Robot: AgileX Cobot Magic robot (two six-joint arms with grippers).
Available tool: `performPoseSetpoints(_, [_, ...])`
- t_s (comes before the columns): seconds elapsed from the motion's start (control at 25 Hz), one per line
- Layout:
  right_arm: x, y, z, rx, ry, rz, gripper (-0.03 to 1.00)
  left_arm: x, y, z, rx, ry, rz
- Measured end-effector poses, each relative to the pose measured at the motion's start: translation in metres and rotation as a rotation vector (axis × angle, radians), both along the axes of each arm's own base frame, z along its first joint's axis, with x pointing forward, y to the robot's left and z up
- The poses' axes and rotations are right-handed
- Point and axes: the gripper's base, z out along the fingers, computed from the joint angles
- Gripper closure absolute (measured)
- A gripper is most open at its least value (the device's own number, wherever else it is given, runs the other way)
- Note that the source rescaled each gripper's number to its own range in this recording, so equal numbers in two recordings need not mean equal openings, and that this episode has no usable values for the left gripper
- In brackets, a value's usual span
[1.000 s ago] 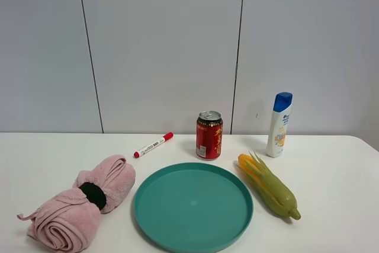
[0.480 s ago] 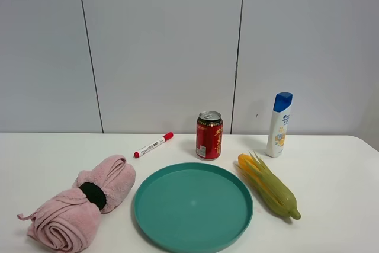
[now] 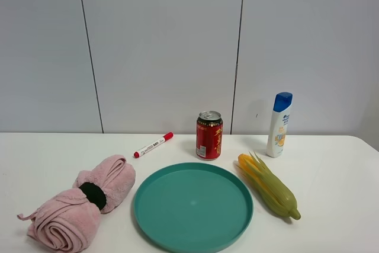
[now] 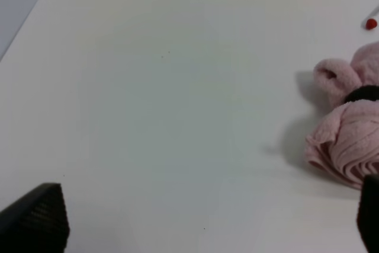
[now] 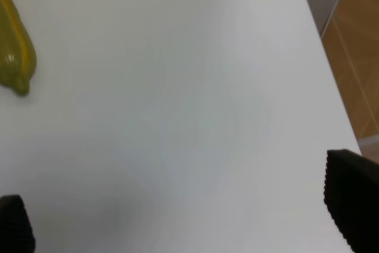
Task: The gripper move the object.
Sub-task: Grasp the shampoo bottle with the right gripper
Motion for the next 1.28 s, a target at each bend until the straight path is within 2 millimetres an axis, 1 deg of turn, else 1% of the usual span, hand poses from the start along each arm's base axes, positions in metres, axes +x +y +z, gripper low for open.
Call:
performPoseSetpoints(0.2, [0.003,0.001,0.026,-0.018,-0.170,0.022,-0.03,0.000,0.000,0.000,0.000,0.000,0.000])
performPoseSetpoints(0.32, [0.010,0.001,0.034,-0.023,-0.200,0.028,-0.03,0.000,0.000,0.000,0.000,0.000,0.000])
performPoseSetpoints(0.44, [0.029,0.002,0.037,-0.057,-0.191,0.049,-0.03,0.000,0.000,0.000,0.000,0.000,0.000])
performPoseSetpoints(0.64, [0.070,0.005,0.034,-0.087,-0.155,0.085,-0.03,0.000,0.000,0.000,0.000,0.000,0.000])
performPoseSetpoints(0.8, [0.109,0.009,0.029,-0.094,-0.173,0.113,-0.03,0.000,0.000,0.000,0.000,0.000,0.000])
performPoseSetpoints(0.92, [0.137,0.012,0.018,-0.092,-0.164,0.130,-0.03,0.000,0.000,0.000,0.000,0.000,0.000])
performPoseSetpoints(1.04, [0.167,0.015,0.002,-0.087,-0.148,0.148,-0.03,0.000,0.000,0.000,0.000,0.000,0.000])
performPoseSetpoints(1.12, [0.182,0.017,-0.007,-0.082,-0.149,0.158,-0.03,0.000,0.000,0.000,0.000,0.000,0.000])
performPoseSetpoints(1.2, [0.200,0.019,-0.023,-0.077,-0.129,0.168,-0.03,0.000,0.000,0.000,0.000,0.000,0.000])
performPoseSetpoints(1.28, [0.213,0.020,-0.033,-0.071,-0.143,0.178,-0.03,0.000,0.000,0.000,0.000,0.000,0.000])
